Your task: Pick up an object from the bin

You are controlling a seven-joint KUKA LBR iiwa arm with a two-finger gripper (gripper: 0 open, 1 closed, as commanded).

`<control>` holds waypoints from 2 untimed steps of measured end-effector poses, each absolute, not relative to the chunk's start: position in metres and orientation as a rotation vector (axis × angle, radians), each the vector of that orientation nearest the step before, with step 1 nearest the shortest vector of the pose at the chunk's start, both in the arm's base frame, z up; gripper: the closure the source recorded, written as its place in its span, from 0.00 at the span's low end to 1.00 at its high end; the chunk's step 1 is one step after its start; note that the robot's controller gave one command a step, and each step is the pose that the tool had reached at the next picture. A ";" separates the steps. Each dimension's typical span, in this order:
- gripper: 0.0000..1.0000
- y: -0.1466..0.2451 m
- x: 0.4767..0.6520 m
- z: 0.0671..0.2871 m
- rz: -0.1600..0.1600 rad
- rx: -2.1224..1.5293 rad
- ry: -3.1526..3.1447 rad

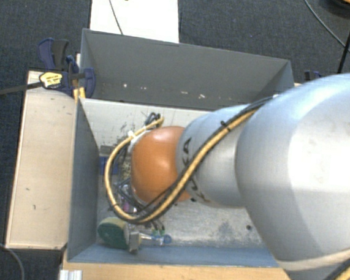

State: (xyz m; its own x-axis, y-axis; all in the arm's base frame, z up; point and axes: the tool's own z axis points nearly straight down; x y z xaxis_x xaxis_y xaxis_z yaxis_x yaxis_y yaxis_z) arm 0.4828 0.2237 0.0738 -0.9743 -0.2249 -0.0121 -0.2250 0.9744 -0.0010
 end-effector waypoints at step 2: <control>0.00 0.216 0.483 0.077 0.003 -1.024 2.971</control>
Offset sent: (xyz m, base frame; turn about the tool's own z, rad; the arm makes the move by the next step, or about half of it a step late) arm -0.0034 0.0142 0.1042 -0.0619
